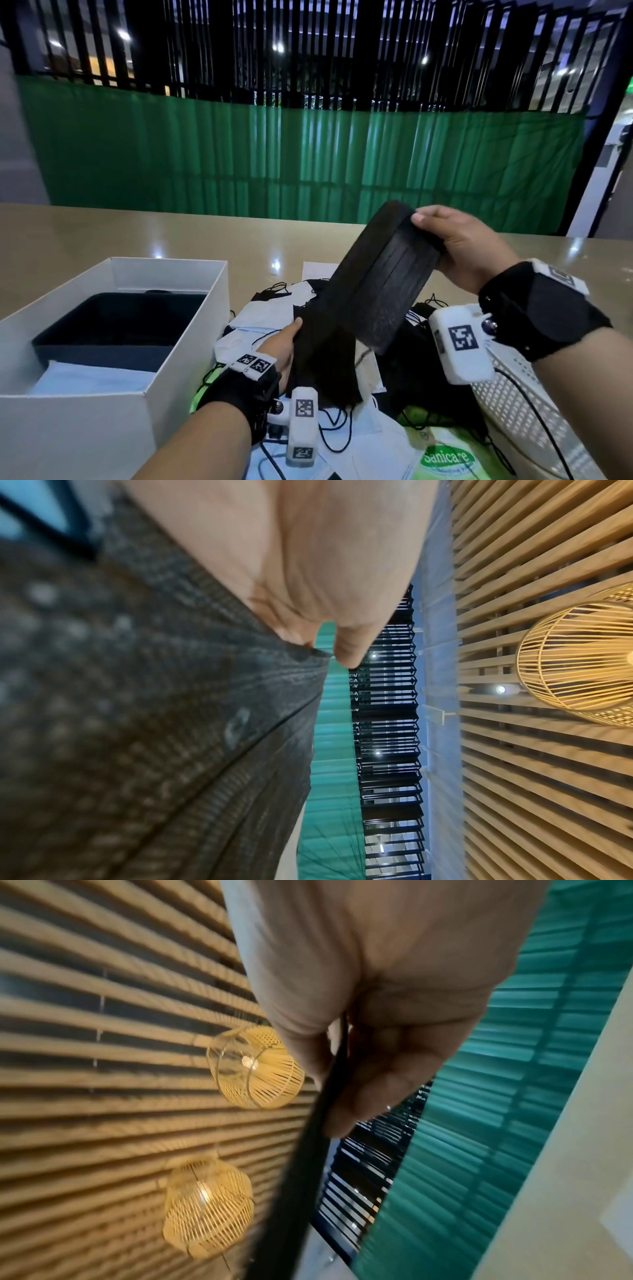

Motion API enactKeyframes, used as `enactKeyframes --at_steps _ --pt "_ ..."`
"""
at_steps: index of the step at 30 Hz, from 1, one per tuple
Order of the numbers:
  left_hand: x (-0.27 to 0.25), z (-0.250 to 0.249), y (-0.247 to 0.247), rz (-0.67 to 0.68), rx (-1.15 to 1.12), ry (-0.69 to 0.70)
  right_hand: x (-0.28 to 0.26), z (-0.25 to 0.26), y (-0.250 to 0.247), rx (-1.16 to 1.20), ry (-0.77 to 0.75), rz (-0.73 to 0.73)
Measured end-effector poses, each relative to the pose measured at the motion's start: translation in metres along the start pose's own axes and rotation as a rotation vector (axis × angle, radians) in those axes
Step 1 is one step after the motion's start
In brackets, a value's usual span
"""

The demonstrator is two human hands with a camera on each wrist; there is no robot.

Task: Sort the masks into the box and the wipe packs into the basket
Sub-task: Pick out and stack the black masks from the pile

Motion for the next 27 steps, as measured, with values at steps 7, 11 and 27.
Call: enactKeyframes --at_steps 7,11,27 --pt "0.003 0.003 0.008 0.155 -0.019 -0.066 -0.017 -0.099 0.047 -0.322 0.204 0.314" --pt "-0.001 0.006 0.018 0.251 0.053 -0.046 -0.020 -0.147 0.047 -0.519 0.240 0.348" --pt "0.002 -0.004 0.009 0.302 -0.380 0.036 -0.045 -0.178 0.038 -0.300 0.409 0.364"
Point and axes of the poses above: each hand's wrist, its own x-axis towards the middle knuckle, its own y-axis out of the palm, z = x × y, the point moved 9 cm from there along x, towards the middle knuckle, and after that the axes turned 13 degrees about -y, right-handed, at the moved point
